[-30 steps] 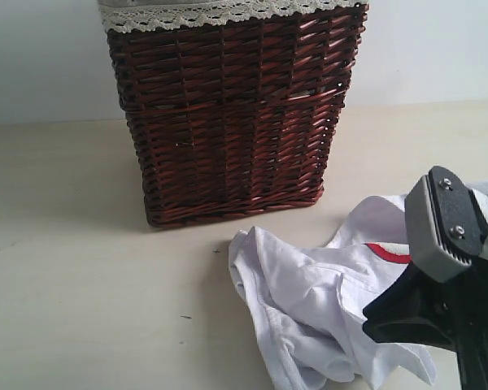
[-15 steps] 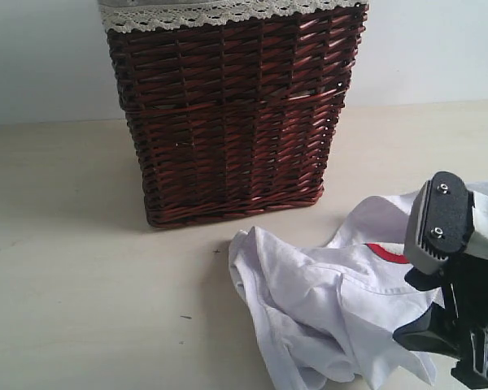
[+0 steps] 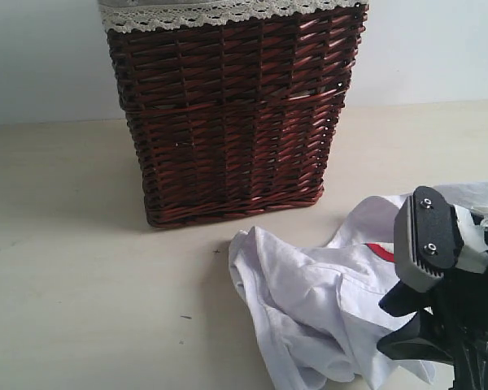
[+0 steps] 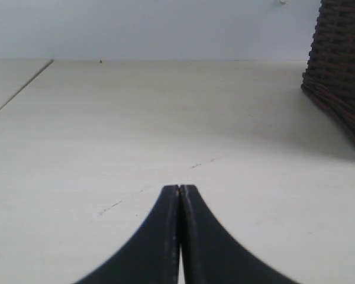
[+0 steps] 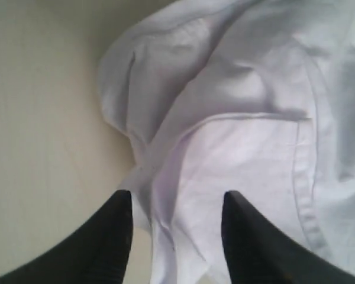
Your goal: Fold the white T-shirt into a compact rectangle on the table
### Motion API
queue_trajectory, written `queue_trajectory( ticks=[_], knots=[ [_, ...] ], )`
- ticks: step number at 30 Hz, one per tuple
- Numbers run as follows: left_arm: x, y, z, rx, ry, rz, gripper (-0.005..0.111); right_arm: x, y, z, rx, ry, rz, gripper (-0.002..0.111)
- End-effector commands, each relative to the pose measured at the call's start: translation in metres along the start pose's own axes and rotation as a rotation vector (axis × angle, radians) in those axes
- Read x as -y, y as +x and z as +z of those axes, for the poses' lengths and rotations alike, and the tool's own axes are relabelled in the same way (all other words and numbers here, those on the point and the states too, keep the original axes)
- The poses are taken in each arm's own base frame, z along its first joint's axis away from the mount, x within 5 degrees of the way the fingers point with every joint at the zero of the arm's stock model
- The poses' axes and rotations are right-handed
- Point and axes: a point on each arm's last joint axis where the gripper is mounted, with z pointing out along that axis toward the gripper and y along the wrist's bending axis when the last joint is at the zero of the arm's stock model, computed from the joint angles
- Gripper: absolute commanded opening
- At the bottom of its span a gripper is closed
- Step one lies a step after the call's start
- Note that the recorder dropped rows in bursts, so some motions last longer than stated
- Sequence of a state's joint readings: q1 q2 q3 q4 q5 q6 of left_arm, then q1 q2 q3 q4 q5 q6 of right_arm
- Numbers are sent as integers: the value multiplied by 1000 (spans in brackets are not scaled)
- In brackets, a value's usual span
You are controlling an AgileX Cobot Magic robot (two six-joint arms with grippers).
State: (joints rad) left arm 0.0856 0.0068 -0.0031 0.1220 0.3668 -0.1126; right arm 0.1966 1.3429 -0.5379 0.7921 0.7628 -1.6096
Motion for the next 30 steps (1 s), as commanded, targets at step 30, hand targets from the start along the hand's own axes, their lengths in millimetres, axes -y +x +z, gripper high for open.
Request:
queue_trajectory(
  ticks=[30],
  knots=[
    [0,0,0,10,-1,7,0,-85,-46,-99,395,-68,-301,0]
  ],
)
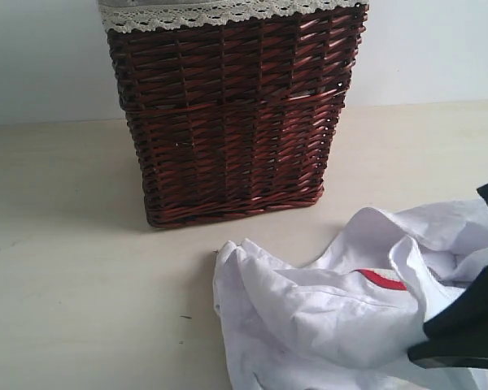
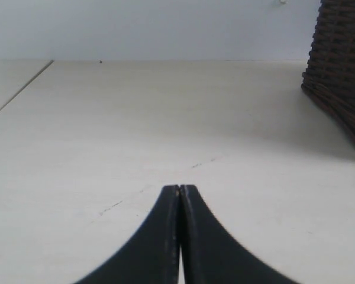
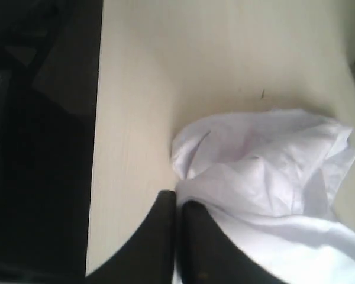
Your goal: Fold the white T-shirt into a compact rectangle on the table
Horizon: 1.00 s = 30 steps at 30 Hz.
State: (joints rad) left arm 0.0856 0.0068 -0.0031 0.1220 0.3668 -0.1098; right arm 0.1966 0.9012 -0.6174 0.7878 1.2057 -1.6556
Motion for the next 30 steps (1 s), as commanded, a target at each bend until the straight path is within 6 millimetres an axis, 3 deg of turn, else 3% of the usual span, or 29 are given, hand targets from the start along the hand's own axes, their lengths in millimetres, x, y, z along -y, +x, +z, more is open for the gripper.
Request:
queue_trajectory(
  ticks=[1,8,11,14,17,21,23,24,26,30],
  knots=[
    [0,0,0,10,-1,4,0,1,-24,-9,238,83,69,0],
    [0,0,0,10,-1,4,0,39,-34,-25,435,495,276,0],
    [0,0,0,10,-1,4,0,45,-33,-29,452,566,317,0],
    [0,0,0,10,-1,4,0,33,-42,-26,489,416,262,0],
    [0,0,0,10,-1,4,0,3,-57,-27,542,73,129,0],
    [0,0,0,10,-1,4,0,-2,-49,-23,425,19,305,0],
    [0,0,0,10,-1,4,0,-3,-39,-19,299,12,386,1],
    [0,0,0,10,-1,4,0,-5,-30,-18,195,23,431,7],
    [0,0,0,10,-1,4,0,-8,-19,-17,56,47,437,19],
    [0,0,0,10,-1,4,0,-13,-13,-15,-44,47,367,23]
  ],
)
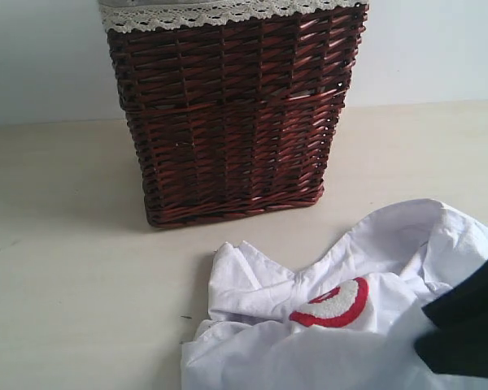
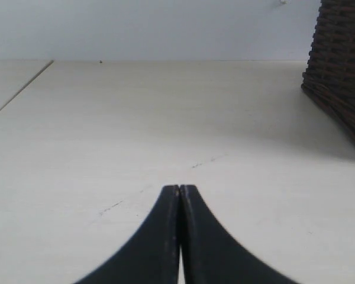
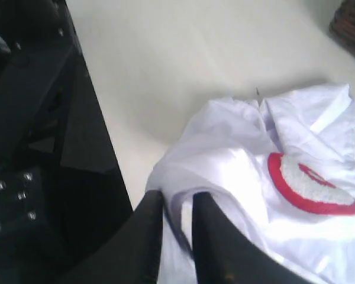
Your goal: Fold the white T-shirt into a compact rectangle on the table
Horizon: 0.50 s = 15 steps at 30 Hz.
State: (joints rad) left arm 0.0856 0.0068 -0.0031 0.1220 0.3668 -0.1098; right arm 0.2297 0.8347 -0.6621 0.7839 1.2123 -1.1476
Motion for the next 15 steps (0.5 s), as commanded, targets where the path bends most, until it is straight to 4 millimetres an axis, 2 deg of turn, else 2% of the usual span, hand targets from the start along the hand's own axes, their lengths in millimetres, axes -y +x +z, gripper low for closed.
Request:
queue_trajectory(
  ticks=[1,3,5,8,10,12,15],
  knots=[
    [0,0,0,10,-1,4,0,-4,4,-2,-72,16,-49,23],
    [0,0,0,10,-1,4,0,-6,2,-2,-45,5,-40,23],
    [0,0,0,10,-1,4,0,-6,1,-2,-31,-2,-34,29],
    [0,0,0,10,-1,4,0,-7,-1,-2,-14,-11,-37,49],
    [0,0,0,10,-1,4,0,-8,-3,-2,10,-22,-25,56],
    [0,0,0,10,-1,4,0,-11,-7,-3,56,-40,-6,56],
    [0,0,0,10,-1,4,0,-14,-16,-8,113,-41,-83,54]
  ],
)
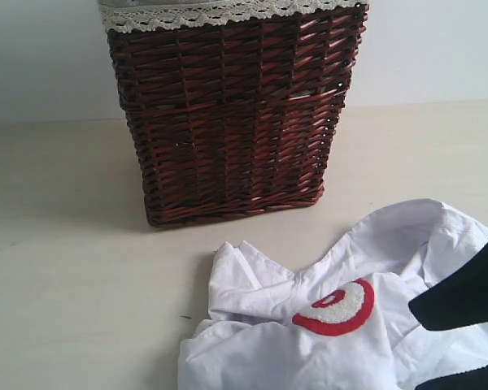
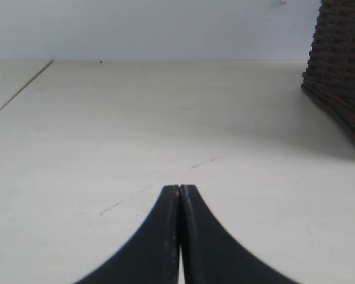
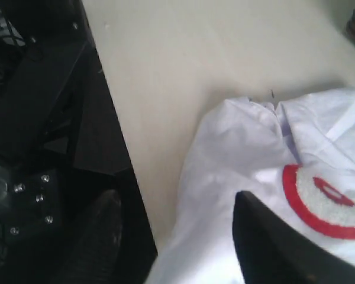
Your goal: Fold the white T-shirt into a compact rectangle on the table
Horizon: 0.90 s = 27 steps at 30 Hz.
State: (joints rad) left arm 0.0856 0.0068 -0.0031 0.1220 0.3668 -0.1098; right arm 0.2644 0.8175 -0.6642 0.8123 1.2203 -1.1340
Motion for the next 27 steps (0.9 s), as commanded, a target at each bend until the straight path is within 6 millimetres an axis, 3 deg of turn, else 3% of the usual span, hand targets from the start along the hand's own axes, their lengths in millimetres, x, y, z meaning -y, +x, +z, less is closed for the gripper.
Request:
queue_trajectory(
  ticks=[1,5,9,13,18,24,27],
  knots=[
    [0,0,0,10,-1,4,0,-5,-14,-8,92,2,-75,53],
    [0,0,0,10,-1,4,0,20,-20,-4,123,167,-47,43],
    [0,0,0,10,-1,4,0,49,-14,23,27,81,63,34],
    [0,0,0,10,-1,4,0,82,-4,50,-57,85,80,38],
    [0,0,0,10,-1,4,0,117,25,84,-255,63,61,50],
    [0,0,0,10,-1,4,0,137,46,110,-344,29,73,46],
    [0,0,0,10,-1,4,0,131,50,111,-379,-51,77,28]
  ],
)
